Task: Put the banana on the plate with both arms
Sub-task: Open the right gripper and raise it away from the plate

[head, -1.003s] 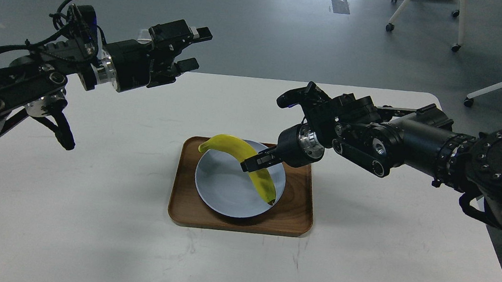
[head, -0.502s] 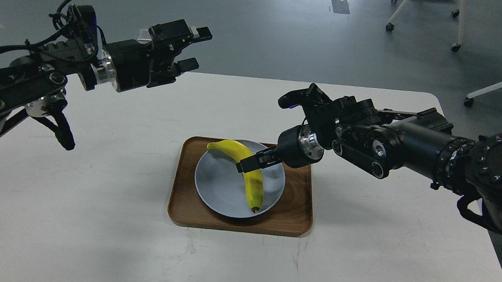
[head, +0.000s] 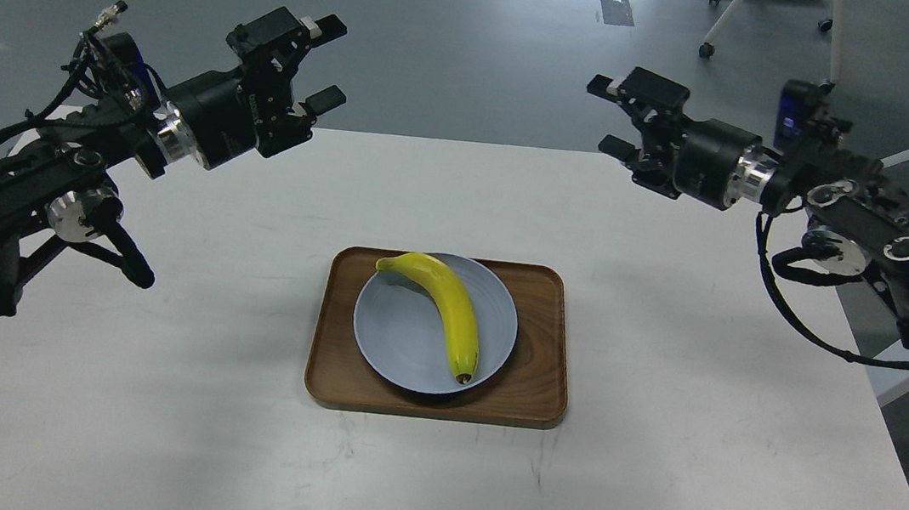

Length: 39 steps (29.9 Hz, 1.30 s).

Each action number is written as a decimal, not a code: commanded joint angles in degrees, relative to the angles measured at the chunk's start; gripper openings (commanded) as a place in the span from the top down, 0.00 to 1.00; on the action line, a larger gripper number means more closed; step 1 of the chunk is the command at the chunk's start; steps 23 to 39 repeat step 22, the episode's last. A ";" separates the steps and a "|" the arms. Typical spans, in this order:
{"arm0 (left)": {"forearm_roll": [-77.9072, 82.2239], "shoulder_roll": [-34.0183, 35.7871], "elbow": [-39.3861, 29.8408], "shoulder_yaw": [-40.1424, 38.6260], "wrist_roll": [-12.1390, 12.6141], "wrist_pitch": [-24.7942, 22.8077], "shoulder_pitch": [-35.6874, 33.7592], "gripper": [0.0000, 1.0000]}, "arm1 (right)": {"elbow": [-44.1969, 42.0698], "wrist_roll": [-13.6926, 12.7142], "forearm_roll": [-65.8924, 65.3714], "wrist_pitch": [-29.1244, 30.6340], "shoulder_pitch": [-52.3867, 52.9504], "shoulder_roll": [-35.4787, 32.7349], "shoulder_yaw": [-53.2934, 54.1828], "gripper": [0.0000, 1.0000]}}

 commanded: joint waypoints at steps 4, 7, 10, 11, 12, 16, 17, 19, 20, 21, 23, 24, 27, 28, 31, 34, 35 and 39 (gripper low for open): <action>-8.85 -5.42 5.42 -2.58 -0.23 4.72 3.93 0.00 | 0.06 0.00 1.07 0.01 -11.31 -0.72 16.17 0.02; -8.85 -7.26 7.62 -2.41 -0.49 4.37 5.42 0.01 | 0.15 0.00 3.25 0.01 -13.42 -0.37 18.03 0.02; -8.85 -8.76 8.59 -2.41 -0.40 4.28 8.14 0.01 | 0.41 0.00 5.98 0.01 -15.19 -0.19 18.21 0.01; -8.85 -9.20 8.69 -2.49 -0.40 4.28 8.67 0.01 | 0.50 0.00 6.25 0.01 -15.28 -0.19 18.30 0.01; -8.85 -9.55 8.77 -2.58 -0.40 4.37 9.29 0.01 | 0.50 0.00 6.25 0.01 -15.37 -0.19 18.30 0.01; -8.76 -11.40 9.83 -3.20 -0.40 4.28 10.70 0.01 | 0.32 0.00 6.25 0.01 -15.63 -0.19 18.22 0.00; -8.67 -11.40 9.83 -3.20 -0.32 4.19 10.70 0.00 | 0.32 0.00 6.25 0.01 -15.72 -0.19 18.21 0.00; -8.67 -11.58 9.83 -3.20 -0.40 4.10 10.70 0.00 | 0.41 0.00 6.25 0.01 -16.07 -0.19 18.30 0.00; -8.76 -11.58 9.83 -3.28 -0.40 4.02 10.70 0.01 | 0.41 0.00 6.25 0.01 -16.07 -0.19 18.30 0.00; -8.76 -11.75 9.92 -3.55 -0.40 3.93 10.70 0.01 | 0.50 0.00 6.25 0.01 -16.16 -0.19 18.30 0.00; -8.76 -11.75 9.92 -3.72 -0.40 3.93 10.70 0.01 | 0.41 0.00 6.25 0.01 -16.16 -0.19 18.30 0.00; -8.76 -11.75 9.92 -3.72 -0.40 3.93 10.70 0.01 | 0.41 0.00 6.25 0.01 -16.16 -0.19 18.30 0.00; -8.76 -11.75 9.92 -3.72 -0.40 3.93 10.70 0.01 | 0.41 0.00 6.25 0.01 -16.16 -0.19 18.30 0.00; -8.76 -11.75 9.92 -3.72 -0.40 3.93 10.70 0.01 | 0.41 0.00 6.25 0.01 -16.16 -0.19 18.30 0.00; -8.76 -11.75 9.92 -3.72 -0.40 3.93 10.70 0.01 | 0.41 0.00 6.25 0.01 -16.16 -0.19 18.30 0.00; -8.76 -11.75 9.92 -3.72 -0.40 3.93 10.70 0.01 | 0.41 0.00 6.25 0.01 -16.16 -0.19 18.30 0.00; -8.76 -11.75 9.92 -3.72 -0.40 3.93 10.70 0.01 | 0.41 0.00 6.25 0.01 -16.16 -0.19 18.30 0.00; -8.76 -11.75 9.92 -3.72 -0.40 3.93 10.70 0.01 | 0.41 0.00 6.25 0.01 -16.16 -0.19 18.30 0.00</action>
